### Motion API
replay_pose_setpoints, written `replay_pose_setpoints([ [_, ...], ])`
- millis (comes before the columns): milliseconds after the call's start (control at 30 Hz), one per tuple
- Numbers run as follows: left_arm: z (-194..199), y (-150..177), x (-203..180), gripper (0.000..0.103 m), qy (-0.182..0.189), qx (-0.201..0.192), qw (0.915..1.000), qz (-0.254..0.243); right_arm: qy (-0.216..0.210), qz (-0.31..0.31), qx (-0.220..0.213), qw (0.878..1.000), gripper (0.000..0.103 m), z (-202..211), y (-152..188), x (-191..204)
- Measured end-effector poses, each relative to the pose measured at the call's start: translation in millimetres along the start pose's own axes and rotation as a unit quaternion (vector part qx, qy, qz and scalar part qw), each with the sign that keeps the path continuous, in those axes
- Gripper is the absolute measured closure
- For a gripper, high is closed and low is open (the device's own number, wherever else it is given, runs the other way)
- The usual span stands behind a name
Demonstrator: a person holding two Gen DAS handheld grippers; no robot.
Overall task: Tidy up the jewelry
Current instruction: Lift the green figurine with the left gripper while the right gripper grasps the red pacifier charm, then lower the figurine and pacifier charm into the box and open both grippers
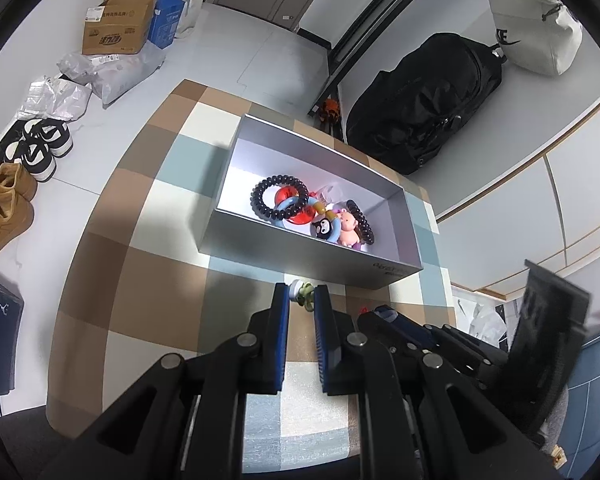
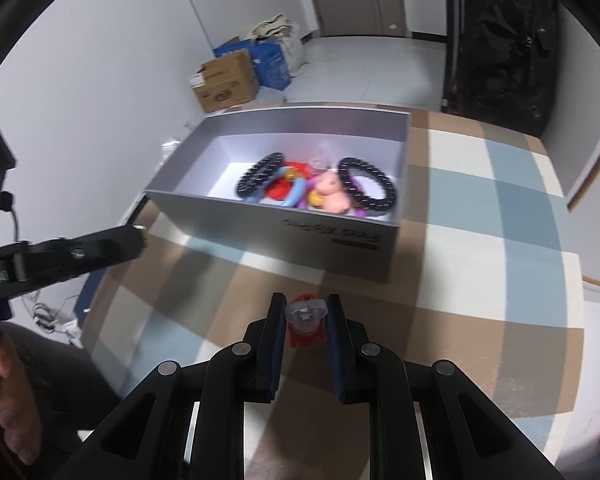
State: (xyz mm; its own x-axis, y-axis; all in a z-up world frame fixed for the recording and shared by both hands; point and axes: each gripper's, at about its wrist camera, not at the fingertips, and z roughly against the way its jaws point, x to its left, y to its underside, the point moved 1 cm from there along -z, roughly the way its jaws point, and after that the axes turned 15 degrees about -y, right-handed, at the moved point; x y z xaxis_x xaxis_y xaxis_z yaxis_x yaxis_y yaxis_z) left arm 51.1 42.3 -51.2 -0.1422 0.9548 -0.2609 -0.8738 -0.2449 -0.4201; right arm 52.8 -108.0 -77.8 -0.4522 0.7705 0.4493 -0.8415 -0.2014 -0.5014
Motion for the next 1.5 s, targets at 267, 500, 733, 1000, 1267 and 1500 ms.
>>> replay_pose_setpoints([
  [267,10,-2,-9,0.095,-0.008,-0.03,0.9994,-0.013,-0.058,0.035,-0.042,0.997,0.085,23,-11,26],
  [500,11,-11,-15,0.095,0.002,-0.039,0.9992,-0.013,-0.072,0.04,-0.075,0.994,0.085,42,-24,33],
  [733,14,-22,-31,0.095,0.012,-0.051,0.9984,-0.024,-0.08,0.038,-0.102,0.991,0.085,55,-46,29],
  [1000,0,-36,-38,0.095,0.014,-0.041,0.9989,-0.019,-0.075,0.009,-0.112,0.991,0.085,57,-63,10],
  [1267,-12,-53,-46,0.095,0.016,-0.034,0.9992,-0.016,-0.074,-0.025,-0.107,0.991,0.085,46,-82,-16],
  [1500,-29,-60,-51,0.095,0.018,-0.017,0.9995,-0.022,-0.077,-0.05,-0.094,0.991,0.085,34,-93,-36],
])
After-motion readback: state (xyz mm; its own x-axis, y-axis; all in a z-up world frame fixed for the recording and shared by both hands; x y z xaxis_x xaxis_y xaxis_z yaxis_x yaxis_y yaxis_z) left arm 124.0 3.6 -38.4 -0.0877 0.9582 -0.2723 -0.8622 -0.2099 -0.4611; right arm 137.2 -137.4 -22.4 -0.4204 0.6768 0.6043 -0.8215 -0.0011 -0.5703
